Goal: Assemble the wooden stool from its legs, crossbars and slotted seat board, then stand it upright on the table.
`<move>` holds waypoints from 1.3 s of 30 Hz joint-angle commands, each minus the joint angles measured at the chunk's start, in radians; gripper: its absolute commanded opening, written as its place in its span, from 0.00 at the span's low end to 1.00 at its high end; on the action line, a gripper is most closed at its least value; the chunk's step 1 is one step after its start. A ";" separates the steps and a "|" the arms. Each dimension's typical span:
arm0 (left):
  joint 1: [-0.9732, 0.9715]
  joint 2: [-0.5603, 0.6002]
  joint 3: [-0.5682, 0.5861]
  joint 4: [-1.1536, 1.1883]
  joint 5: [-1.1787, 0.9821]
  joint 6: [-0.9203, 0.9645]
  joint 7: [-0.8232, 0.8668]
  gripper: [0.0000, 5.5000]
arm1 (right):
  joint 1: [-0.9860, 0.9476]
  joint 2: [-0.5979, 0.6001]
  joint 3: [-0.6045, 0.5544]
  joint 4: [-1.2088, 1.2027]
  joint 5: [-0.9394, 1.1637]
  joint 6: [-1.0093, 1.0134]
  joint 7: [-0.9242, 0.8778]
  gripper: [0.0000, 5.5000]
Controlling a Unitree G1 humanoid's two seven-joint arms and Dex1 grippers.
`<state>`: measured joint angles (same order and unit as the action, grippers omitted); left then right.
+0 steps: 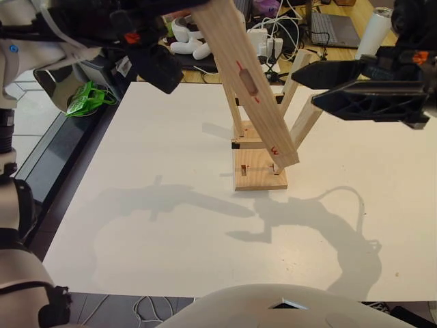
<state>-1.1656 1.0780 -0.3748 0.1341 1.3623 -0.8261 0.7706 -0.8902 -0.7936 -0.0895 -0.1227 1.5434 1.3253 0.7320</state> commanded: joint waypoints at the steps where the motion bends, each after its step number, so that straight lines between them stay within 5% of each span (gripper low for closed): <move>1: -0.036 -0.036 -0.007 -0.034 -0.006 -0.027 -0.020 0.19 | 0.014 0.017 0.022 -0.034 0.015 0.032 0.013 0.98; 14: -0.078 -0.074 0.002 -0.062 -0.010 -0.064 -0.062 0.19 | 0.062 -0.007 0.081 -0.124 -0.110 0.058 0.107 0.98; 36: -0.091 -0.110 0.021 -0.065 -0.084 -0.110 -0.142 0.19 | 0.133 0.013 0.061 -0.182 -0.160 0.017 0.122 0.24; 39: -0.105 -0.127 0.027 -0.014 -0.204 -0.147 -0.238 0.19 | 0.140 0.013 0.063 -0.184 -0.169 0.012 0.123 0.20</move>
<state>-1.2294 0.9678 -0.3711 0.0935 1.2520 -0.9474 0.5769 -0.7578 -0.7827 -0.0245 -0.3009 1.3849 1.3356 0.8530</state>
